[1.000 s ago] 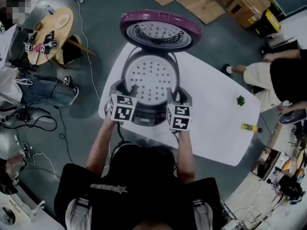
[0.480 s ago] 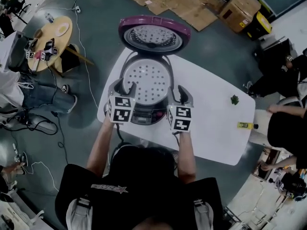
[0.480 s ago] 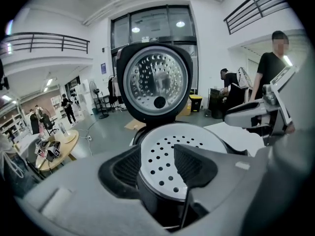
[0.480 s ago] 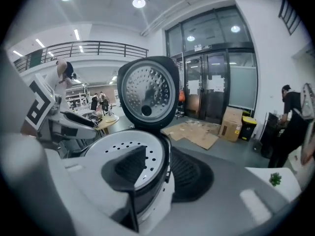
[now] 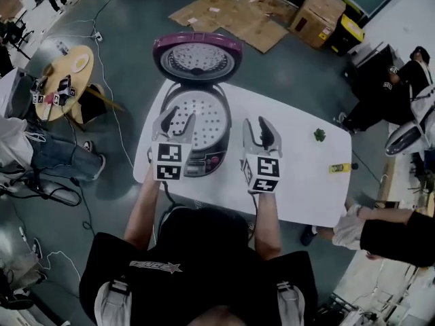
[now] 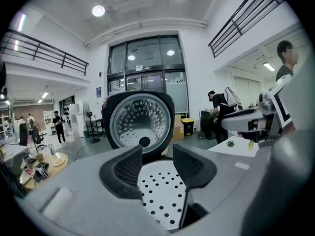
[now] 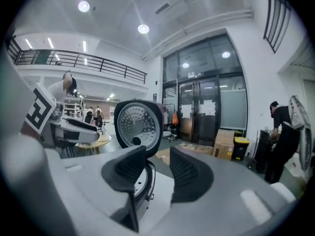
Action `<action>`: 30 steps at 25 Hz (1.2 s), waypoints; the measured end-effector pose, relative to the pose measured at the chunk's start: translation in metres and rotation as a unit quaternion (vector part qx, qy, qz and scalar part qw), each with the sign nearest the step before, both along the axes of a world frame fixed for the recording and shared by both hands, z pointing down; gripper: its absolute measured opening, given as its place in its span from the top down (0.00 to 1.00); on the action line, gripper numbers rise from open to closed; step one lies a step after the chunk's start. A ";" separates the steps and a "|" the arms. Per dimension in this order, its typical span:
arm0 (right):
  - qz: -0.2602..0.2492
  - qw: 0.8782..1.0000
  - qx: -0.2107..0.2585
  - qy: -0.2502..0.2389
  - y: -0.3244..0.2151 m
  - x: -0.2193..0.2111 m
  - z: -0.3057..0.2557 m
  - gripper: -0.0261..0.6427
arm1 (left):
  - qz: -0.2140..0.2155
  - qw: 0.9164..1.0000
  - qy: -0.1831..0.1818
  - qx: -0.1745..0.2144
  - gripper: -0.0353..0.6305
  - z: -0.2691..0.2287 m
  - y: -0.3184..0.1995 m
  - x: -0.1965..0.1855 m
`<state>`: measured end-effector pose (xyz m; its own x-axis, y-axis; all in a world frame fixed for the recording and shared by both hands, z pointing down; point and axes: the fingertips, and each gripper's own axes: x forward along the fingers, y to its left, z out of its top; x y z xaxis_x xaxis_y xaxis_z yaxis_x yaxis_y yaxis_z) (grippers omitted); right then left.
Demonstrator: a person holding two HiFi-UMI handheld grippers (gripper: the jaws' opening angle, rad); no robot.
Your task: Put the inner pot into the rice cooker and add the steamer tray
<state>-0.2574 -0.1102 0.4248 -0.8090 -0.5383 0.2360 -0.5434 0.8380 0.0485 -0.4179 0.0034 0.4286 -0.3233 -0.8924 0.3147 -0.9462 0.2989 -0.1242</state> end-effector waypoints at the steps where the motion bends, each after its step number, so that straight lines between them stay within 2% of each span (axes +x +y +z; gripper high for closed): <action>1: 0.002 1.000 0.008 -0.008 0.001 0.006 -0.007 0.73 | 0.007 1.000 -0.008 0.014 0.64 -0.008 -0.002 0.005; 5: 0.015 0.999 0.039 -0.031 0.003 0.032 -0.028 0.73 | 0.039 0.997 -0.028 0.054 0.65 -0.029 -0.012 0.032; 8: 0.028 0.997 0.058 -0.047 0.008 0.053 -0.037 0.73 | 0.061 0.995 -0.027 0.073 0.71 -0.037 -0.015 0.053; 10: 0.037 0.996 0.068 -0.053 0.012 0.065 -0.040 0.77 | 0.074 0.994 -0.022 0.080 0.74 -0.037 -0.018 0.066; 18: 0.060 0.995 0.070 -0.045 0.025 0.101 -0.028 0.83 | 0.095 0.992 -0.001 0.079 0.89 -0.022 -0.011 0.105; 23: 0.069 0.995 0.061 -0.043 0.027 0.112 -0.022 0.92 | 0.097 0.993 0.002 0.070 0.93 -0.014 -0.007 0.114; 30: 0.068 0.994 0.067 -0.045 0.025 0.113 -0.024 0.94 | 0.095 0.993 -0.002 0.071 0.93 -0.016 -0.007 0.113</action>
